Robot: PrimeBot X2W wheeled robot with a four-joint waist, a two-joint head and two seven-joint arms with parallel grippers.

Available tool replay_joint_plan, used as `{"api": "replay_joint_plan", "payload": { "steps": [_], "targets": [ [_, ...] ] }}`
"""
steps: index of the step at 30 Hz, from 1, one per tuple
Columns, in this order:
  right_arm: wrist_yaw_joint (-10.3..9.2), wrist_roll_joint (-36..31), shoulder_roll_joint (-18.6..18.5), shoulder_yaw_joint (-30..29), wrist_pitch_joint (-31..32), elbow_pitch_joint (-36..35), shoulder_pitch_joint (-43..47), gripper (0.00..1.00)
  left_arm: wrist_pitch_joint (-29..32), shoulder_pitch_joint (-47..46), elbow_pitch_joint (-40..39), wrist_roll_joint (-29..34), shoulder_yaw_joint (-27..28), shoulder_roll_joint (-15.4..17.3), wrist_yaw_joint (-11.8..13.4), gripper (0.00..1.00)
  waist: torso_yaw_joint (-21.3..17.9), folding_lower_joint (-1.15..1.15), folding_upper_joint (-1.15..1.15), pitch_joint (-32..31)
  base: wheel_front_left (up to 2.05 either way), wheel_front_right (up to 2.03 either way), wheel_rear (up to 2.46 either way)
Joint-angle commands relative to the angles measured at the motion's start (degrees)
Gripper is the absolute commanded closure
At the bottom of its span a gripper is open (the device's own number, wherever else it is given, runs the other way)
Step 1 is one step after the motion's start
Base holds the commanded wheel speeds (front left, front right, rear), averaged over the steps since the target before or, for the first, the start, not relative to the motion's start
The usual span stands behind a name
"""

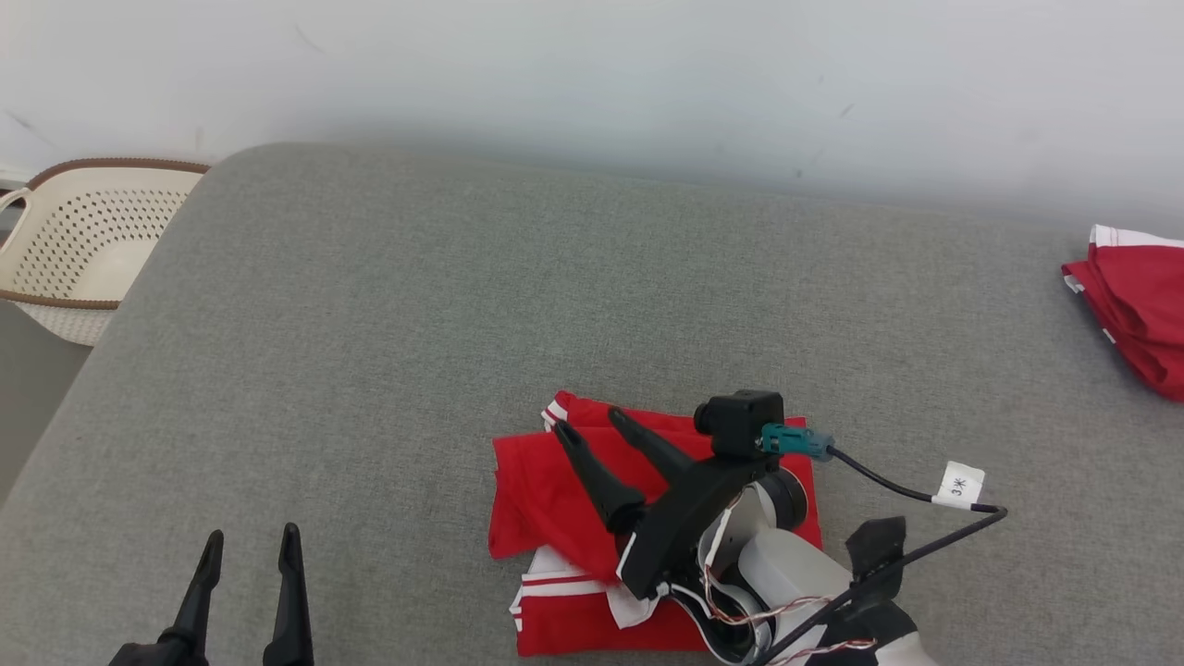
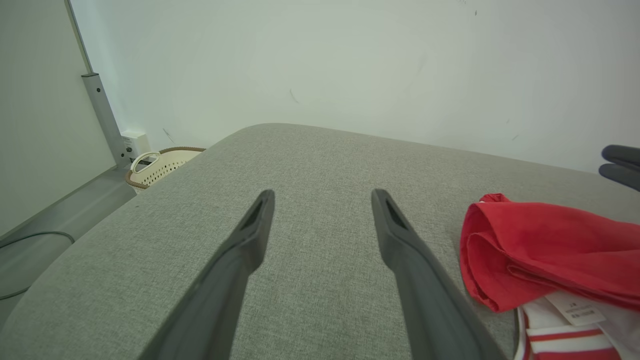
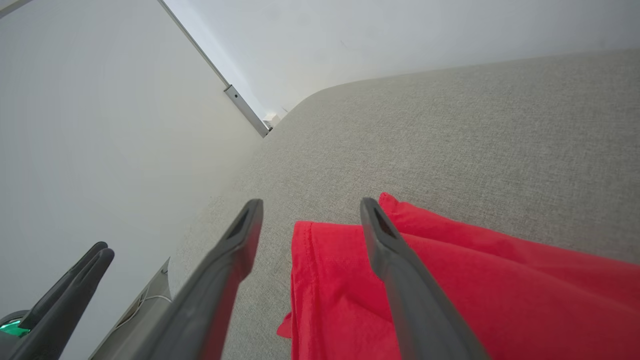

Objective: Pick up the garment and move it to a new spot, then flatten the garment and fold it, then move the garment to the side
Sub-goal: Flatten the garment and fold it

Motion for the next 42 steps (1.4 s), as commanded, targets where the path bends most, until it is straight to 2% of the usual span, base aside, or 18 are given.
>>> {"api": "replay_joint_plan", "payload": {
  "steps": [1,3,9,17,27,32,42],
  "targets": [
    [-0.01,0.88,0.25,0.0,-1.12,-1.1,-0.66,0.0,-0.08,0.59,0.12,-0.22,0.38,-0.02,-0.02,0.0,-0.39,0.0,0.0,-0.18,0.0,0.0,0.0],
    [-0.01,1.77,-0.3,-0.62,-2.72,-2.67,-0.64,0.0,-0.08,0.69,0.18,-0.32,0.61,-0.03,-0.06,0.0,-0.8,0.0,0.0,-0.3,0.0,0.0,0.0],
    [-0.01,0.63,-5.59,-4.31,-5.99,-7.19,0.37,0.0,-0.08,1.58,-0.38,-0.47,0.98,-0.02,0.02,0.0,-2.01,0.0,0.0,-0.41,0.0,0.0,0.0],
    [-0.01,-2.98,-11.99,-9.59,-5.63,-11.04,5.4,0.0,-0.08,1.79,-0.49,-0.27,1.24,-0.03,-0.04,0.0,-2.82,0.0,0.0,-0.43,0.0,0.0,0.0],
    [-0.01,-3.17,-17.16,-6.37,-0.55,-22.0,13.42,0.0,-0.08,2.91,-0.43,-0.52,1.53,-0.03,0.08,0.0,-3.59,0.0,0.0,-1.05,0.0,0.0,0.0],
    [-0.01,-3.66,-18.51,-4.48,2.57,-27.69,16.91,0.0,-0.08,2.83,-0.24,-0.52,1.75,-0.03,-0.19,0.0,-3.79,0.0,0.0,-1.42,0.0,0.0,0.0],
    [-0.01,-1.24,-17.6,0.14,9.74,-32.77,24.64,0.0,-0.08,3.31,-0.53,-0.79,1.6,-0.03,0.01,0.0,-2.85,0.0,0.0,-1.44,0.0,0.0,0.0]
  ]
}}
